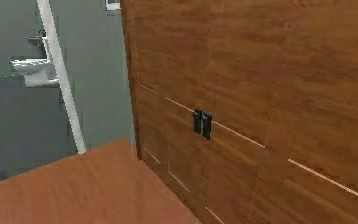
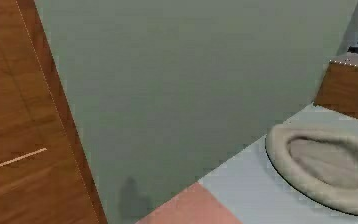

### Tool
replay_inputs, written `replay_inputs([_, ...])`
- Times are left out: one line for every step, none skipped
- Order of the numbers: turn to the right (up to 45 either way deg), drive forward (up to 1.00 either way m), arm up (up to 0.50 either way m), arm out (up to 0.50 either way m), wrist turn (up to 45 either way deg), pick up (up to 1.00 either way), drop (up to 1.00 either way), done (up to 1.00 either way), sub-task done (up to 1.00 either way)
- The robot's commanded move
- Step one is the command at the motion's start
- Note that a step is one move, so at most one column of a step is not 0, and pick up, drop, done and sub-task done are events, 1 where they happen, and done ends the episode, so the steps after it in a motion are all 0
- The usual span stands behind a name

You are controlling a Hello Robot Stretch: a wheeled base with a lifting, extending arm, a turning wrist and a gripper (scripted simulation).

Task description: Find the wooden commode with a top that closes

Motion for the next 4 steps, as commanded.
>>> replay_inputs([-36.0, 0.00, 0.00, 0.00, 0.0, 0.00, 0.00, 0.00, 0.00])
replay_inputs([0.0, 1.00, 0.00, 0.00, 0.0, 0.00, 0.00, 0.00, 0.00])
replay_inputs([-3.0, 0.00, 0.00, 0.00, 0.0, 0.00, 0.00, 0.00, 0.00])
replay_inputs([0.0, 0.95, 0.00, 0.00, 0.0, 0.00, 0.00, 0.00, 0.00])
